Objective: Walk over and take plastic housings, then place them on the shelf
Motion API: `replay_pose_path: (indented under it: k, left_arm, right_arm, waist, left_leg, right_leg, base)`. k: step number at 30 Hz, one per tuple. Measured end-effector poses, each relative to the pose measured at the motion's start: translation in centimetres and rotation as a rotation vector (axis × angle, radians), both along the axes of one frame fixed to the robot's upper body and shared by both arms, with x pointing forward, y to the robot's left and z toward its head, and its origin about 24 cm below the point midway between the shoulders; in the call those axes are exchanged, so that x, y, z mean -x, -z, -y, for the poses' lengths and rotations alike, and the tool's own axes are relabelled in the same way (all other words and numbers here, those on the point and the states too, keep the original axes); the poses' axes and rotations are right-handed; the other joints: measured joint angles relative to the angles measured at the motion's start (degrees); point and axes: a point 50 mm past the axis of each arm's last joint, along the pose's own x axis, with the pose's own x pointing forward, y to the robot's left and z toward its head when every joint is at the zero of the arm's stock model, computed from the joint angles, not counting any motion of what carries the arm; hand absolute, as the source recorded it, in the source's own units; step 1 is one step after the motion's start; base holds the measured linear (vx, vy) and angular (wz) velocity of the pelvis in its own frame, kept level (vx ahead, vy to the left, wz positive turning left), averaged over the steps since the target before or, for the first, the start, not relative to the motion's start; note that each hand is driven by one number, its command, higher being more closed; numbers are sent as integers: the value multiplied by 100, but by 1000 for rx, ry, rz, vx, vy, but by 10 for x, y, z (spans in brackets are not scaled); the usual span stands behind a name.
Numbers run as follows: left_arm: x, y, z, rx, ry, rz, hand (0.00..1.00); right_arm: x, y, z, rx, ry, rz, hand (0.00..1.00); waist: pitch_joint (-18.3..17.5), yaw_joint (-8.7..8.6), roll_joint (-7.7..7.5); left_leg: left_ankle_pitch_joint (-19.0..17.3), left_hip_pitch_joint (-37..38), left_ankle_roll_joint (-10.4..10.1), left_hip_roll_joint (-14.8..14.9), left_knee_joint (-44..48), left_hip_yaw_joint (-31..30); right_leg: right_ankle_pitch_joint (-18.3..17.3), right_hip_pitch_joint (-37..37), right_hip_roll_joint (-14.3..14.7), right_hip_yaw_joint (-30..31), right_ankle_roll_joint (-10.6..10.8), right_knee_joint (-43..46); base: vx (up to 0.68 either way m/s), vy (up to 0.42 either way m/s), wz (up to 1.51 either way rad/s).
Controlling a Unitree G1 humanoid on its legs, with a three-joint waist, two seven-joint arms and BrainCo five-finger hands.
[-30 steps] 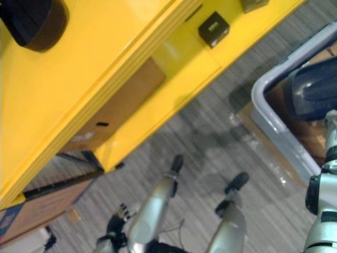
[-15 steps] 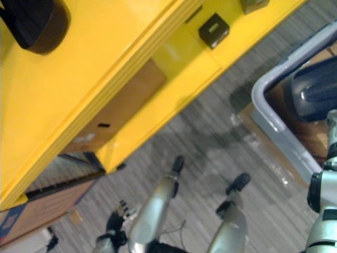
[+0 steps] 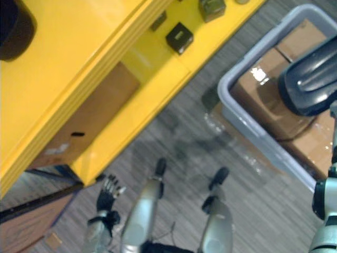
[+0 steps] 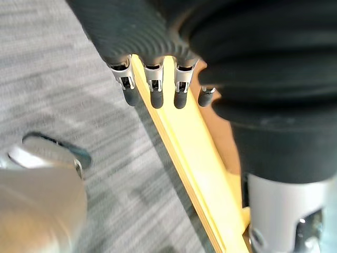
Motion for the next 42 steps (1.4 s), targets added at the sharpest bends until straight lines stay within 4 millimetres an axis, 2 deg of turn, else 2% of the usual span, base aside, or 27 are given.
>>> replay_pose_path:
  k: [3,5,8,10,11,12,14,15,16,18,20,21,28,33,38,42]
  left_arm:
    - [-11,-18,1,-86,54,77,0]
    - [-23,-36,6,-131,94,159,0]
    - [-50,-79,16,-213,199,321,0]
    - [-77,-118,27,-319,318,437,0]
    - [-87,-131,30,-351,367,462,0]
    - [-93,-139,31,-371,394,477,0]
    - [-118,-172,36,-456,480,511,0]
    - [-124,-180,37,-478,497,520,0]
    - [-137,-197,37,-505,521,522,0]
    - [-155,-209,39,-549,553,481,0]
    - [-168,-216,40,-529,561,426,0]
    - [-175,-219,39,-507,572,390,0]
    - [-193,-233,45,-498,596,284,0]
    - [-198,-220,41,-445,564,153,0]
    - [-199,-193,40,-262,518,30,0]
    - [-199,-186,32,-227,463,6,0]
  right_arm:
    - [-1,1,-3,48,-26,-33,100]
    - [-3,3,-7,77,-37,-48,100]
    - [-5,4,-10,119,-67,-63,100]
    - [-7,5,-14,142,-82,-64,100]
    - [-9,6,-16,156,-87,-74,100]
    - [-10,7,-18,164,-92,-81,100]
    - [-17,13,-27,180,-129,-105,100]
    - [-19,15,-30,183,-144,-111,100]
    - [-26,16,-38,194,-172,-123,100]
    - [-31,12,-45,201,-198,-114,100]
    - [-37,8,-53,202,-234,-102,100]
    - [-40,7,-59,201,-256,-88,100]
    - [-52,4,-79,236,-308,-88,100]
    - [-61,2,-99,287,-370,-77,100]
    - [-69,11,-115,311,-408,-99,100]
    - [-70,16,-120,359,-397,-104,100]
  waist:
    - [-9,-42,-112]
    - [-9,-113,-116]
    - [-17,-176,-123]
    - [-19,-266,-126]
    - [-19,-298,-126]
    - [-20,-314,-128]
    - [-54,-331,-188]
    - [-61,-348,-201]
    - [-76,-446,-229]
    - [-77,-523,-232]
    - [-84,-616,-244]
    - [-112,-629,-296]
    - [-117,-801,-313]
    - [-132,-834,-358]
    - [-205,-835,-552]
    - [-245,-834,-632]
  left_leg:
    - [25,101,-10,17,-68,66]
    - [25,204,-10,10,-102,76]
    - [31,314,-5,9,-175,108]
    - [70,315,-12,7,-203,105]
    - [81,325,-12,8,-215,110]
    - [89,337,-12,10,-227,122]
    - [138,438,-13,31,-337,249]
    - [151,455,-17,35,-365,266]
    - [180,469,-24,35,-389,268]
    - [182,470,-27,44,-386,285]
    - [183,469,-28,53,-388,318]
    - [183,469,-28,75,-399,396]
    - [200,477,-58,135,-406,434]
    - [246,504,-118,208,-464,438]
    - [280,505,-145,258,-465,432]
    - [296,549,-149,263,-476,435]
  right_leg:
    - [23,25,3,44,-5,2]
    - [23,115,-7,45,-5,-7]
    - [22,206,-11,67,-4,-25]
    - [27,203,-12,67,-5,-26]
    - [32,203,-12,73,-6,-26]
    - [36,203,-11,84,-8,-26]
    - [68,180,-9,189,-17,-41]
    - [82,181,-6,200,-25,-56]
    - [90,179,-5,201,-30,-65]
    - [103,170,5,218,-37,-75]
    - [122,149,13,249,-46,-89]
    - [138,89,26,325,-54,-92]
    - [182,82,88,374,-82,-126]
    - [208,83,171,397,-125,-135]
    - [218,91,221,398,-165,-137]
    - [224,130,226,405,-173,-137]
  base:
    - [26,-11,-7]
    - [15,5,-1]
    - [1,4,-1]
    - [0,0,0]
    - [0,0,0]
    - [-4,-1,-8]
    - [4,-2,-19]
    - [15,-3,-13]
    - [12,-1,-4]
    - [-2,1,-2]
    - [-5,6,-12]
    - [-2,6,-21]
    - [5,1,-6]
    - [-5,-9,-3]
    - [0,0,0]
    - [0,0,0]
